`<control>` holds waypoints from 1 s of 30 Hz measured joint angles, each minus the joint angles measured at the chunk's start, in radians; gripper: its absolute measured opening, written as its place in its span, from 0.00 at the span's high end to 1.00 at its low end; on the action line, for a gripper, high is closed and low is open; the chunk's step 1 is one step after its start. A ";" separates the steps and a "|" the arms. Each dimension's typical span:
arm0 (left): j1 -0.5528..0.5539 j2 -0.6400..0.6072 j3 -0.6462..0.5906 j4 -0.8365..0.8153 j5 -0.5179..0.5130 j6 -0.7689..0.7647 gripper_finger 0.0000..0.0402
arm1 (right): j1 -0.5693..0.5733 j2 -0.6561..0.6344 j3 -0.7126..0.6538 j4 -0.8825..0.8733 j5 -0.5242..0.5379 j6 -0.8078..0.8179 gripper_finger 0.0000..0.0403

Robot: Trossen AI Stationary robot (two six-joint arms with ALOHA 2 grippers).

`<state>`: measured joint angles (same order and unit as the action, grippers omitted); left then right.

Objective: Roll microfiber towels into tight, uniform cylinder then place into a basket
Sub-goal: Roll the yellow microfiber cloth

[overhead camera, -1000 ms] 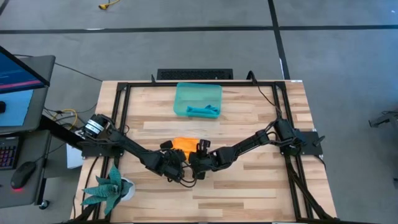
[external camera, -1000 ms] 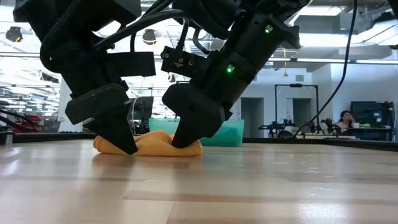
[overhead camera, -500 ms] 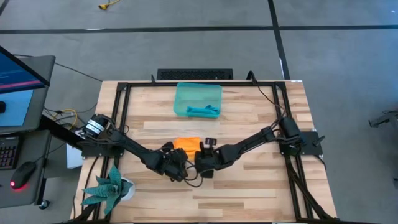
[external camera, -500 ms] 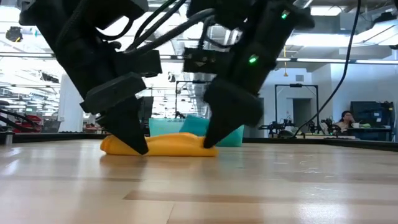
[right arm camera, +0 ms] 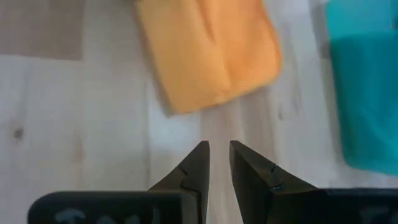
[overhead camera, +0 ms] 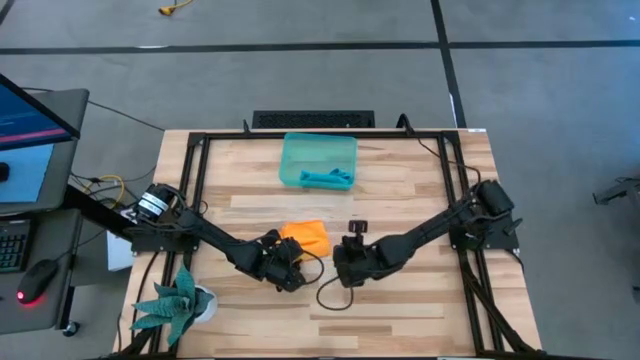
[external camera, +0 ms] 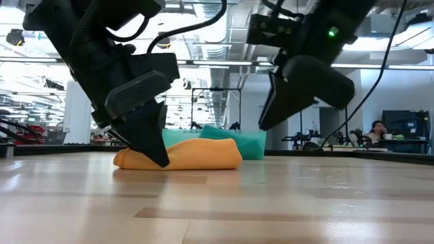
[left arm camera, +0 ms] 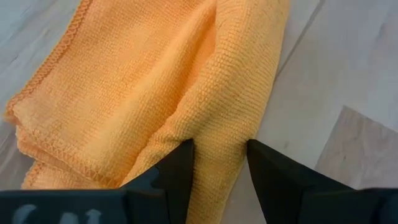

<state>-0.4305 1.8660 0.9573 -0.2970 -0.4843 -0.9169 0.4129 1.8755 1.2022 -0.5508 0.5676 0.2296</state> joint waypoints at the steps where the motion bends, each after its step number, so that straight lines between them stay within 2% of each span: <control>1: 0.000 0.000 0.000 0.001 -0.001 -0.005 0.64 | 0.006 0.000 -0.014 0.029 -0.001 -0.015 0.78; 9: 0.001 0.000 0.000 0.003 -0.007 -0.011 0.64 | 0.017 0.060 -0.054 0.196 -0.069 -0.163 0.78; 15: 0.000 0.000 0.000 0.002 -0.008 0.026 0.64 | 0.031 0.088 -0.053 0.284 -0.069 -0.264 0.75; 26: 0.000 0.000 0.000 0.004 -0.021 0.059 0.64 | 0.036 0.143 -0.051 0.416 -0.061 -0.463 0.51; 30: 0.000 0.000 0.000 0.004 -0.021 0.059 0.64 | 0.002 0.144 -0.050 0.415 -0.055 -0.464 0.45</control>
<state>-0.4309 1.8664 0.9577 -0.2932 -0.5053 -0.8581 0.4151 2.0193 1.1519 -0.1360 0.5121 -0.2344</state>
